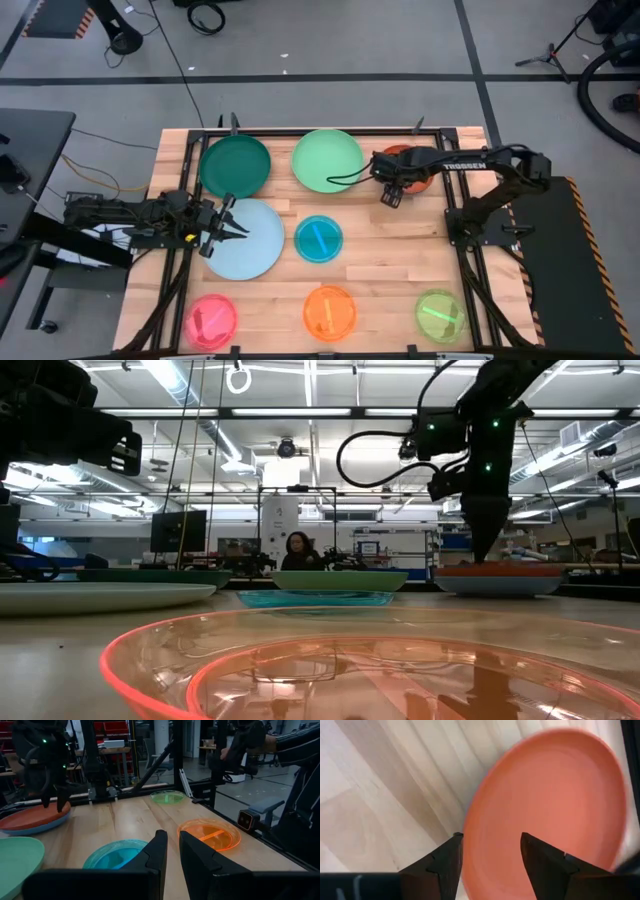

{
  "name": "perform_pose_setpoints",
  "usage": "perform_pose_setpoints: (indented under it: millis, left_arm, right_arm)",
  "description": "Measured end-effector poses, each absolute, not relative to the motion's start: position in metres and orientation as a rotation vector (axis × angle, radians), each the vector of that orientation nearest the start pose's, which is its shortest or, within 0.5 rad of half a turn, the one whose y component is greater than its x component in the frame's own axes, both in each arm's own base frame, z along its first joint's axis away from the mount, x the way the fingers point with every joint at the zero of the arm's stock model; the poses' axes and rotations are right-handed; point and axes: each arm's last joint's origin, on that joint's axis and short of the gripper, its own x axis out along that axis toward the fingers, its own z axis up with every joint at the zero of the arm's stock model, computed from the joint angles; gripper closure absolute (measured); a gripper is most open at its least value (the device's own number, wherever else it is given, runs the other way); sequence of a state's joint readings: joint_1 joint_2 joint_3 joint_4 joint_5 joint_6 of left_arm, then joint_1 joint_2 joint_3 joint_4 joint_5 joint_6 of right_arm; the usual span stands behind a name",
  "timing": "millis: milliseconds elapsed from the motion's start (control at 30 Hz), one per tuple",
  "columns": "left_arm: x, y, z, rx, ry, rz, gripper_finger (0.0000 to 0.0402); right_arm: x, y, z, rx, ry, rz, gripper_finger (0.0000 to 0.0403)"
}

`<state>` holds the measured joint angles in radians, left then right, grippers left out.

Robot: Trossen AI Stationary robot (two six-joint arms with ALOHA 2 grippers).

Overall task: Stack plastic plates
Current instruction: Stack the orange plate on top of the blue plate, then stack the stacked plates on top of the green plate

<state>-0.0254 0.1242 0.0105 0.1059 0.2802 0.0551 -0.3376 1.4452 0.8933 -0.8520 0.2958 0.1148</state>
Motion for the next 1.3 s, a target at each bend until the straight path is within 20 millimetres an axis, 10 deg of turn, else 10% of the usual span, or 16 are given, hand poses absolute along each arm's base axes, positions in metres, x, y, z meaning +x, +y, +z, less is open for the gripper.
perform_pose_setpoints:
  millis: [800, 1300]
  left_arm:
    - [0.104, -0.011, 0.167, 0.054, -0.001, -0.306, 0.0343]
    - [0.104, -0.011, 0.167, 0.054, -0.001, -0.306, 0.0343]
  right_arm:
    - [0.223, -0.095, 0.153, 0.129, 1.482, -0.633, 0.0221]
    - [0.23, -0.08, 0.163, -0.022, 1.548, -0.638, 0.0379]
